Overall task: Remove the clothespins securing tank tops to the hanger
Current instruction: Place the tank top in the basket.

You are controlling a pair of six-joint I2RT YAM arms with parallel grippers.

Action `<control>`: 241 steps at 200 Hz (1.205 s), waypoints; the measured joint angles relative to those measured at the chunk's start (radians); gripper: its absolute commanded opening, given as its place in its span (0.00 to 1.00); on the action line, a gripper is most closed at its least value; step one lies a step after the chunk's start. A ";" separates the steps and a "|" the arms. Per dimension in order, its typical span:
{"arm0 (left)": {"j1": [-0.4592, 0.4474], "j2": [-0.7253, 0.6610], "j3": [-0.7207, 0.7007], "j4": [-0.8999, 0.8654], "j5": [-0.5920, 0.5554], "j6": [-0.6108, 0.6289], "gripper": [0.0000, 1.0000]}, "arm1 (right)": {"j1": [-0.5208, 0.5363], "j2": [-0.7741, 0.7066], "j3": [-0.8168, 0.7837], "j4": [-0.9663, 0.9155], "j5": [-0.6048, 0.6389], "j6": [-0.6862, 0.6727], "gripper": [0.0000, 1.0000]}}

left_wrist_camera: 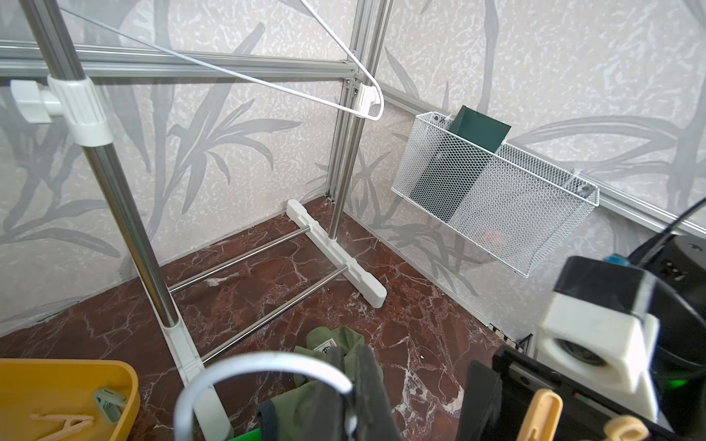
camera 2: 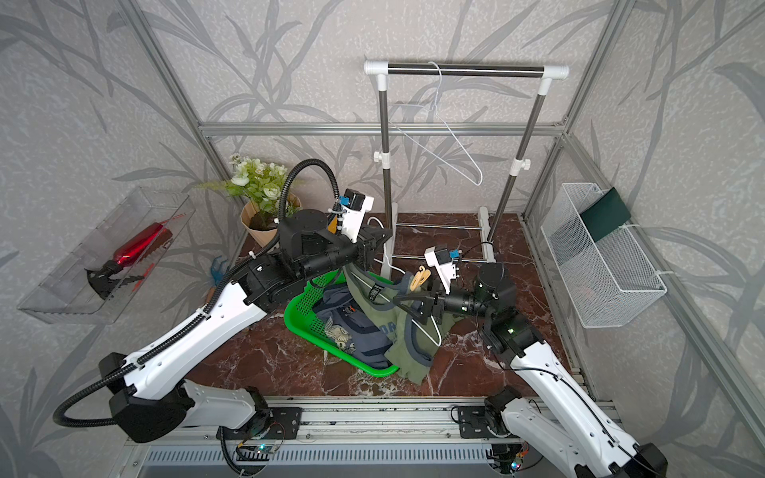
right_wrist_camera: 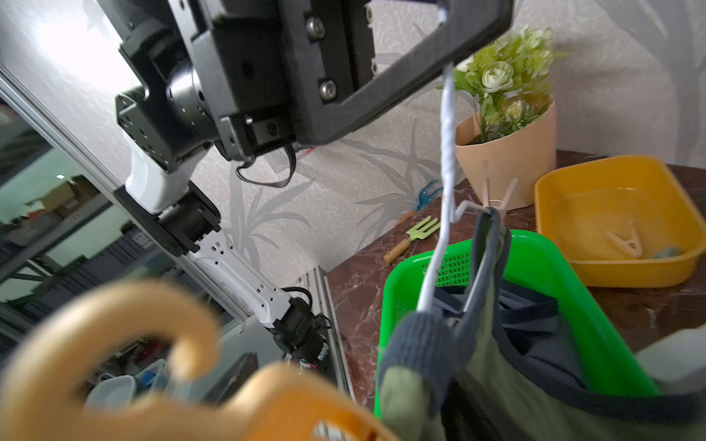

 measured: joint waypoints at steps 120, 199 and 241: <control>-0.074 0.130 0.273 -0.172 -0.099 0.176 0.00 | 0.000 -0.161 0.218 -0.537 0.290 -0.241 0.99; -0.168 0.272 0.573 -0.317 -0.214 0.309 0.00 | 0.000 -0.291 0.379 -0.726 0.508 -0.273 0.99; -0.229 0.443 0.923 -0.452 -0.327 0.419 0.00 | 0.000 -0.329 0.329 -0.774 0.541 -0.264 0.99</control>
